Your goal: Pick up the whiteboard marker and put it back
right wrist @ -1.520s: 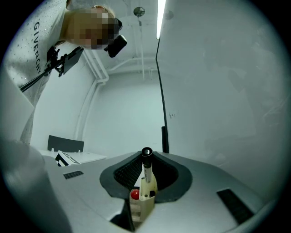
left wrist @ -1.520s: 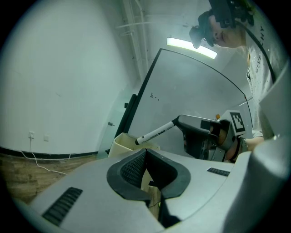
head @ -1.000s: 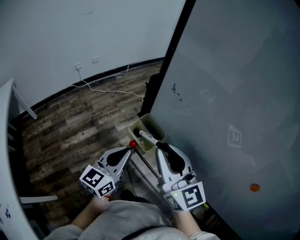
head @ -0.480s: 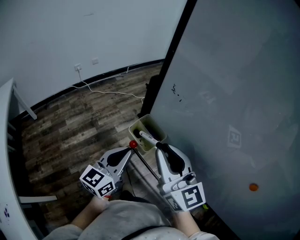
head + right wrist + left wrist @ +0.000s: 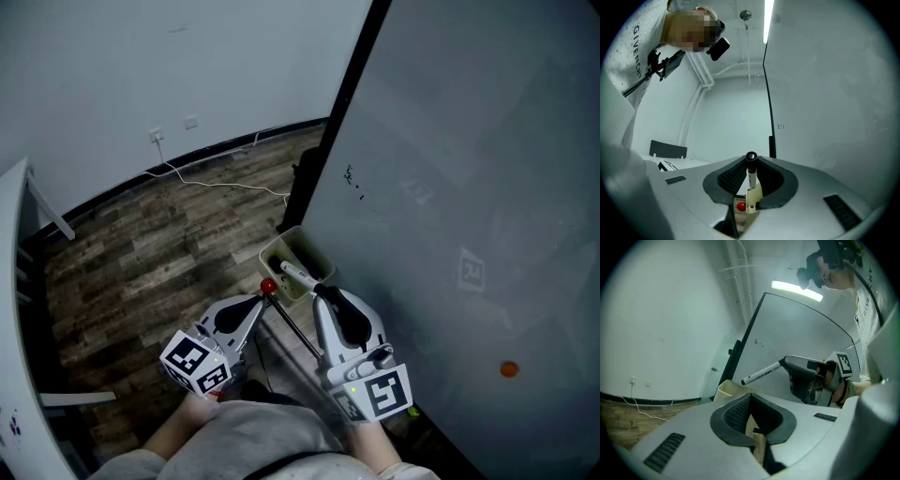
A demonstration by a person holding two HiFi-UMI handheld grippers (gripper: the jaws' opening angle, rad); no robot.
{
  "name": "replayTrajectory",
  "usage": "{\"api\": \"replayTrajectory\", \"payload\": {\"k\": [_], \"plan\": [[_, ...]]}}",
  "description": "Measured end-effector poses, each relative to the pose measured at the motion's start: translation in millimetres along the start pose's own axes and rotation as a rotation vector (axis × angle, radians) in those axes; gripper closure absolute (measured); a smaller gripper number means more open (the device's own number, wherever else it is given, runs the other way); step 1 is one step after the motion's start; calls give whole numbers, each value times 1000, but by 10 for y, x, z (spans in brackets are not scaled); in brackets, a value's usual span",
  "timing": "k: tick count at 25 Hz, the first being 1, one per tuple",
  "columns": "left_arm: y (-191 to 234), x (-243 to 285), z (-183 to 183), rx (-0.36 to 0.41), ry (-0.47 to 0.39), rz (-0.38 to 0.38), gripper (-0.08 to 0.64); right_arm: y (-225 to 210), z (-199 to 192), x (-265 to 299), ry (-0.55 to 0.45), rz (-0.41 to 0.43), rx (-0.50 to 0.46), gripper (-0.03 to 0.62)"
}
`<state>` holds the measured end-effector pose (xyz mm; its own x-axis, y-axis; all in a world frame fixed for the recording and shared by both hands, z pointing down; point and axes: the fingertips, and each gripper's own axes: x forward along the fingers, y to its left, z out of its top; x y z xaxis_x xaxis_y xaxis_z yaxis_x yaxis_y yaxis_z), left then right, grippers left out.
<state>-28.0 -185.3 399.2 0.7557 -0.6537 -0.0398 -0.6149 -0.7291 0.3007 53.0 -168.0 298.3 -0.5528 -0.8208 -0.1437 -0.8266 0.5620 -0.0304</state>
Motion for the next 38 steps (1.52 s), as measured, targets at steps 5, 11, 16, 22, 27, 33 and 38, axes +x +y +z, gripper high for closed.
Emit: {"api": "replayTrajectory", "payload": {"k": [5,11,16,22,27,33,38], "plan": [[-6,-19,-6,-2,-2,1,546,0,-45,-16,14,-7,-5,514],[-4,-26,-20,-3,0,-3,546,-1,-59,-23,19,-11,-3,514],[-19,-6,-30,-9,5,-11,546,-19,-66,-31,20,-16,-2,514],[1,31,-40,-21,0,-15,546,-48,-107,-18,31,-19,1,514],[42,59,-79,-31,4,-10,546,-90,-177,3,45,-24,5,514],[120,95,-148,-43,15,2,546,-90,-201,77,28,-4,42,514],[147,130,-203,-53,25,1,545,-175,-349,63,77,-28,26,514]]}}
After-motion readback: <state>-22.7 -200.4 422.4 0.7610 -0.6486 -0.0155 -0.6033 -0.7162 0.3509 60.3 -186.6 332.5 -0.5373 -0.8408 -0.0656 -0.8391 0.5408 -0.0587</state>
